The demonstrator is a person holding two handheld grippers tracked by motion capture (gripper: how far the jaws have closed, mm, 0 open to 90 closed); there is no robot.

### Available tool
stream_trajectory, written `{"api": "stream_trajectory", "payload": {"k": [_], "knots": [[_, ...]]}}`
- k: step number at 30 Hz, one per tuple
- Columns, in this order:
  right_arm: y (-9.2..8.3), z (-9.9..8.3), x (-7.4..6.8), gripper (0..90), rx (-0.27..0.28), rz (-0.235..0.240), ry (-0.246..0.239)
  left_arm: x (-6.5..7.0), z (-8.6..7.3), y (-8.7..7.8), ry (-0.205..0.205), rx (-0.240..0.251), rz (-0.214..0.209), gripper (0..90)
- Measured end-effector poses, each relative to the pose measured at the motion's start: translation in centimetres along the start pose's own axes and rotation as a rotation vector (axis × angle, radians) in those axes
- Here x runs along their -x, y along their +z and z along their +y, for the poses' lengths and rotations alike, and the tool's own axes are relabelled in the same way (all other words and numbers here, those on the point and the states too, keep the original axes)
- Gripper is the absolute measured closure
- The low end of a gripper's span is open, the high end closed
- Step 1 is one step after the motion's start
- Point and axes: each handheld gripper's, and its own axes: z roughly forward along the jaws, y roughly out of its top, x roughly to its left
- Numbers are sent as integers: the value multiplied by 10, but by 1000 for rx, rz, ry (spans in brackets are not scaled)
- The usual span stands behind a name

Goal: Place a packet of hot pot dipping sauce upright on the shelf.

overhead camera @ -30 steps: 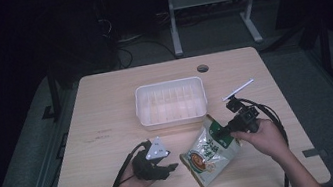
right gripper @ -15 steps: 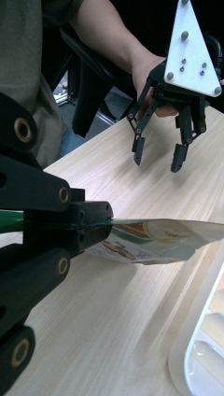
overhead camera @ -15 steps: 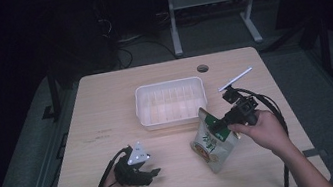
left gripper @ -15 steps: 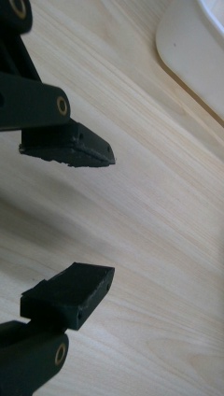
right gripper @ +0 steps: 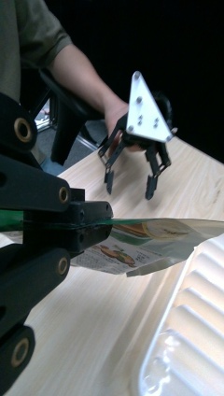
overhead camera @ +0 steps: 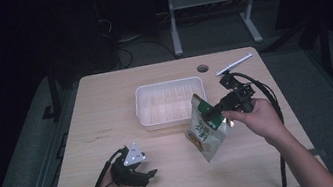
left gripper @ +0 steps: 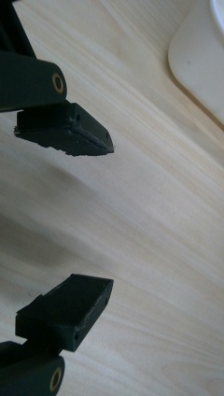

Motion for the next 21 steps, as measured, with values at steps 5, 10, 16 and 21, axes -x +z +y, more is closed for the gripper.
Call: {"api": "stream_trajectory", "payload": {"k": [5,10,16,21], "knots": [[-3,11,-8,890,24,-7,-9,-2,-2,0,-2,0,15,273],[-6,27,-12,890,66,-19,4,-5,-3,1,-4,-2,21,271],[-4,43,-18,889,77,-33,2,-5,-3,1,-11,-1,35,270],[-1,56,-23,888,68,-53,-8,-5,-3,0,-7,-3,35,270]]}}
